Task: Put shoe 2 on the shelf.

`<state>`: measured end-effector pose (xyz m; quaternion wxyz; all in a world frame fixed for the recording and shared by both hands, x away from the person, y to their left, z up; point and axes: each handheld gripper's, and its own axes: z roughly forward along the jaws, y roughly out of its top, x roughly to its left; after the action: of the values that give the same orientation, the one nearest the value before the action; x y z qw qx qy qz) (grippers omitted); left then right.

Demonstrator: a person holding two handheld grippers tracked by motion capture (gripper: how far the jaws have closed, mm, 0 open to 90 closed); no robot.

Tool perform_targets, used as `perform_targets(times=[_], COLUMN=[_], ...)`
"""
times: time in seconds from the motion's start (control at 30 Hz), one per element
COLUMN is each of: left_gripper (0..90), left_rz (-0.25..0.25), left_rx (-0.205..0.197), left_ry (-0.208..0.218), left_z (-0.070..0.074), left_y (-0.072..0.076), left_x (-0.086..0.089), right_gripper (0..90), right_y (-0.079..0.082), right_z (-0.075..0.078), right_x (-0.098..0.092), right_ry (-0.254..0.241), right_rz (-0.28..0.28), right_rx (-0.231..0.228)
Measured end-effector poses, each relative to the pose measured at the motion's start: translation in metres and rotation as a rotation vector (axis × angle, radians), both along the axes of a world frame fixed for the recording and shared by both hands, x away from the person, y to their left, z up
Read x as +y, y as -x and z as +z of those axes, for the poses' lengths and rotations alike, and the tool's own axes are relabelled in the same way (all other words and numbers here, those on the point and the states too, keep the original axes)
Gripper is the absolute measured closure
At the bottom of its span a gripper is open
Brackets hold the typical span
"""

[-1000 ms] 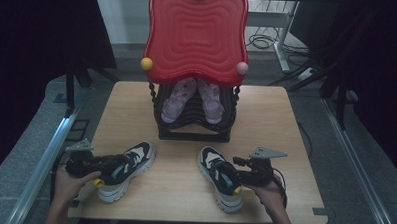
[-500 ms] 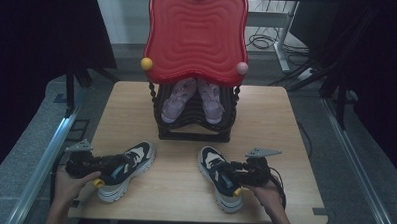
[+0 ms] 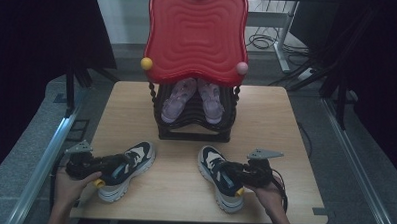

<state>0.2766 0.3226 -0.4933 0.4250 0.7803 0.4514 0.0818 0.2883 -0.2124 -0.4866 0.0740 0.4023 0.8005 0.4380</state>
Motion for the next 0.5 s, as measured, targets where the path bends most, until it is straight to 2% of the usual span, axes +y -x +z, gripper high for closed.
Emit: perform_targets(times=[0.17,0.3,0.5], left_gripper=[72.5,72.6,72.6], left_rz=[-0.004,0.011,0.037], left_rx=[-0.031,-0.066,-0.085], left_ry=[0.02,0.063,0.11], left_z=[0.005,0.009,0.011], left_y=[0.002,0.005,0.007], left_x=[-0.003,-0.003,-0.001], right_gripper=[70.5,70.6,70.2], right_y=[0.002,0.005,0.011], right_z=[0.001,0.005,0.009], right_x=[-0.005,-0.012,-0.023], right_ry=[-0.011,-0.061,-0.107], right_rz=[-0.017,-0.026,-0.053], right_rx=[-0.03,-0.055,-0.11])
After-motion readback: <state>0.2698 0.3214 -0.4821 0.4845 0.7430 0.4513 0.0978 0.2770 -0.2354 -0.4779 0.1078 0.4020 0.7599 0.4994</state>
